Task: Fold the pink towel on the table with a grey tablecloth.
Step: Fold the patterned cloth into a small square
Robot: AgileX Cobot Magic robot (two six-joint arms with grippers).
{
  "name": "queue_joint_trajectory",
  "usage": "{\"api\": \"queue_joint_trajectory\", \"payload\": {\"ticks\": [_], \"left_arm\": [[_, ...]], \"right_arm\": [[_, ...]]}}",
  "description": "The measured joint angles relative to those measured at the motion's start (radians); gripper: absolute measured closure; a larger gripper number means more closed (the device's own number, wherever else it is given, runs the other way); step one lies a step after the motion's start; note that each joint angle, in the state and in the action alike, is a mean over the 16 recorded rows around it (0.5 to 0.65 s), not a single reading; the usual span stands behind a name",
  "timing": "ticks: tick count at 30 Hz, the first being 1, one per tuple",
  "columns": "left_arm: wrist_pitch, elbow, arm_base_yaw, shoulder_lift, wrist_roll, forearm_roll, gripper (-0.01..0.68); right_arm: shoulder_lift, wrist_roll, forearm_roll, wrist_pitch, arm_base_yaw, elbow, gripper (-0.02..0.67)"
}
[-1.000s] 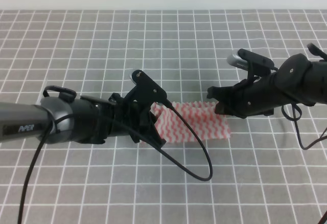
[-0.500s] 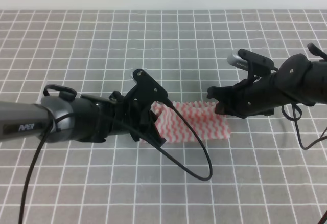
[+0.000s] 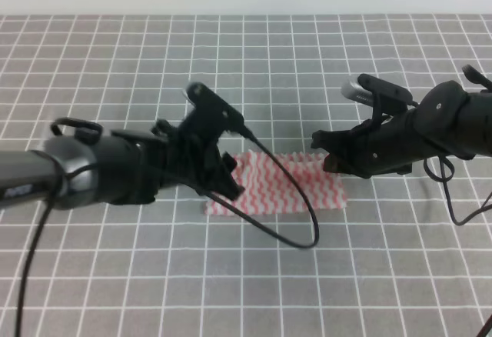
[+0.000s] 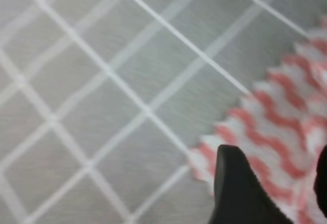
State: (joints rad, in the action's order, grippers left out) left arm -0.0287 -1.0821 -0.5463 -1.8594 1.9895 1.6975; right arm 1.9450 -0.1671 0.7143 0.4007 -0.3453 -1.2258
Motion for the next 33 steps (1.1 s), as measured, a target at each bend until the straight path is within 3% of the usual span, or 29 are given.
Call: {"api": "queue_joint_trajectory", "payload": {"ticks": [6,20,26,33], "left_arm": [[-0.031,0.000,0.000,0.081,-0.008,0.027,0.357],[0.086,-0.003,0.005,0.089,-0.002,0.052,0.457],[0.147,-0.011,0.042,0.034,0.011,0.051,0.423],[0.335,-0.018,0.144,-0.013,0.034,0.049,0.362]], "right_arm": [[-0.002,0.000,0.000,0.003,0.000,0.000,0.664],[-0.004,0.001,0.000,0.003,0.000,0.000,0.664],[-0.005,0.001,-0.005,0.008,0.000,0.000,0.664],[-0.005,0.001,-0.012,0.016,0.000,0.000,0.664]]}}
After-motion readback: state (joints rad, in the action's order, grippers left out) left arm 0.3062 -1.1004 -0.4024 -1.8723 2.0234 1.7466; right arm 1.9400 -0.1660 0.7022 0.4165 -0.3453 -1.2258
